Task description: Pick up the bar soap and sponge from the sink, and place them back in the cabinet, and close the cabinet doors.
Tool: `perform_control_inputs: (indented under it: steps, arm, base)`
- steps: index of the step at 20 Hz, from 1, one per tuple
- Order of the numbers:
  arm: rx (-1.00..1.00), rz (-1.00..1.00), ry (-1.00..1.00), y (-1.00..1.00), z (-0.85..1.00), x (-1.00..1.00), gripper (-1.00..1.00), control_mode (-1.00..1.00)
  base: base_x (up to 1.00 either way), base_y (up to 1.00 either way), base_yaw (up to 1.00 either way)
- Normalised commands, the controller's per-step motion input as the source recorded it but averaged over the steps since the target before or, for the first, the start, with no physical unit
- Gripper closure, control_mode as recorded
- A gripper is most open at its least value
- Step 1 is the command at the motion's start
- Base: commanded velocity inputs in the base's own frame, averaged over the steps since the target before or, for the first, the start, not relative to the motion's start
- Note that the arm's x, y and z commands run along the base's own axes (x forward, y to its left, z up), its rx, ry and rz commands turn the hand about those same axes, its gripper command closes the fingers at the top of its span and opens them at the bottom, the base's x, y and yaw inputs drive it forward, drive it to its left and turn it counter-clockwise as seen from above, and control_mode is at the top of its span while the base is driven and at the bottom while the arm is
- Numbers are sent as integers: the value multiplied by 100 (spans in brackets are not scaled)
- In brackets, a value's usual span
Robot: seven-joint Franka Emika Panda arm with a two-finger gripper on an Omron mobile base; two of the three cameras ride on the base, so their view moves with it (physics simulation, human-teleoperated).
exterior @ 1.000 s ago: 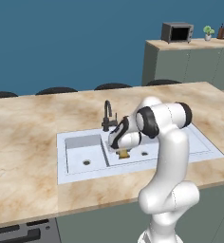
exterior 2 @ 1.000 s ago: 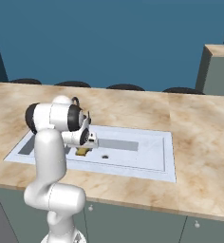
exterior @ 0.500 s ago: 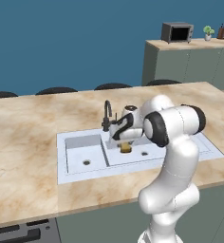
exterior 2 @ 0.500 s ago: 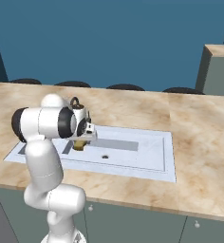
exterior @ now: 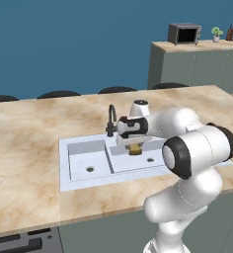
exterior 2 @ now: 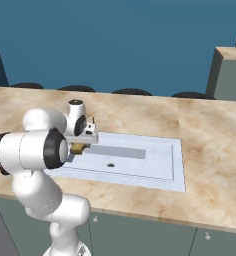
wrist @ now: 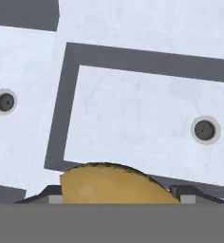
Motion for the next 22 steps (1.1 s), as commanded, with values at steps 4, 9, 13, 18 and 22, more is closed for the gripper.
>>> perform_control_inputs:
  steps: [4,9,13,18,22]
  arm:
    - [0,-1,11,0,68,-50,100,-100]
    - [0,0,13,0,61,-47,100,-100]
    - [0,0,4,-3,34,-53,100,-100]
    - [-1,0,0,-16,25,-61,100,-100]
    - [-3,0,-5,-33,10,-74,100,-100]
  base:
    - [0,0,0]
    - [0,0,0]
    - [0,0,0]
    - [0,0,0]
    - [0,0,0]
